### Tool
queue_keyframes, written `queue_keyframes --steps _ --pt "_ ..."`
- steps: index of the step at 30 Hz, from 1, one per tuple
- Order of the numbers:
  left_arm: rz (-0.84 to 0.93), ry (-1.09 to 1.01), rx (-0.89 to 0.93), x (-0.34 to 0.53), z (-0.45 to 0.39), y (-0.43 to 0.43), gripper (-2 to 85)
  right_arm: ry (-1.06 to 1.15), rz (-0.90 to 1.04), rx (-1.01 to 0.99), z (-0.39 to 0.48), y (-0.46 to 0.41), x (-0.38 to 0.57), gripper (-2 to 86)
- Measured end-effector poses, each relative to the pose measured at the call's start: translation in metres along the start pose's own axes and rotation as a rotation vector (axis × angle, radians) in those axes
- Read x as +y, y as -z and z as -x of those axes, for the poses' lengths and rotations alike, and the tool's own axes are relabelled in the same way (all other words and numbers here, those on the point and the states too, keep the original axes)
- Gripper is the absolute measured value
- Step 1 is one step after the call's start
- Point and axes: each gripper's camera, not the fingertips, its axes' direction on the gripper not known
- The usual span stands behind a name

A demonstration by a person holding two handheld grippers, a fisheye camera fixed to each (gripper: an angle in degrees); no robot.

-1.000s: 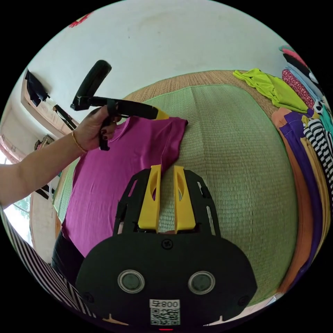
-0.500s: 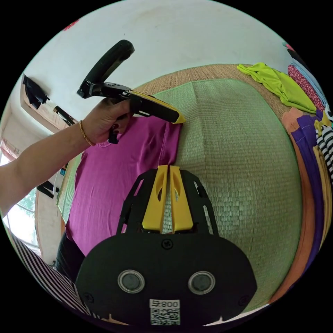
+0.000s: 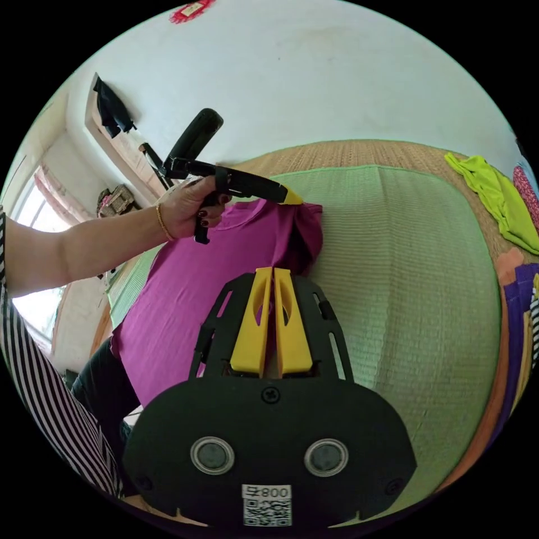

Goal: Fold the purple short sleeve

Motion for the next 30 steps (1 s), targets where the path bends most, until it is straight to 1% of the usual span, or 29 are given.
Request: queue_keyframes --steps 2,6,7,8,10,12,14,17,22,24,27,29,30 --pt "-0.008 0.047 0.02 0.013 0.015 -0.005 3.5 0.026 0.024 -0.005 0.003 -0.004 -0.001 0.4" --pt "-0.028 0.112 -0.007 0.025 0.028 -0.008 3.9 0.064 0.098 -0.027 0.004 -0.018 -0.001 0.5" --pt "-0.051 0.117 0.015 0.028 0.029 -0.007 4.2 0.071 0.117 -0.035 0.004 -0.021 -0.002 0.5" --pt "-0.066 0.087 0.051 0.03 0.023 -0.008 4.8 0.076 0.126 -0.034 0.004 -0.022 -0.002 0.6" --pt "-0.042 0.03 0.06 0.029 0.01 -0.015 5.9 0.084 0.134 -0.018 0.005 -0.023 -0.003 0.6" --pt "0.011 -0.036 0.01 0.027 -0.007 -0.026 7.2 0.081 0.138 -0.03 0.002 -0.023 -0.003 0.6" --pt "0.091 -0.112 -0.106 0.023 -0.025 -0.044 8.7 0.06 0.14 -0.054 -0.003 -0.024 -0.003 0.6" --pt "0.141 -0.191 -0.199 0.021 -0.041 -0.059 9.5 0.046 0.117 -0.082 -0.01 -0.02 -0.002 0.7" --pt "0.188 -0.308 -0.304 0.024 -0.061 -0.066 9.4 0.029 0.118 -0.098 -0.018 -0.021 -0.003 0.7" --pt "0.205 -0.35 -0.336 0.026 -0.069 -0.067 8.9 0.027 0.116 -0.099 -0.02 -0.021 -0.004 0.7" --pt "0.253 -0.375 -0.45 0.029 -0.075 -0.079 5.5 0.026 0.119 -0.102 -0.022 -0.022 -0.005 0.6" --pt "0.222 -0.364 -0.533 0.03 -0.077 -0.078 2.3 0.031 0.121 -0.101 -0.023 -0.023 -0.005 0.6" --pt "0.21 -0.355 -0.536 0.03 -0.077 -0.075 2.0 0.033 0.12 -0.099 -0.023 -0.023 -0.005 0.6"
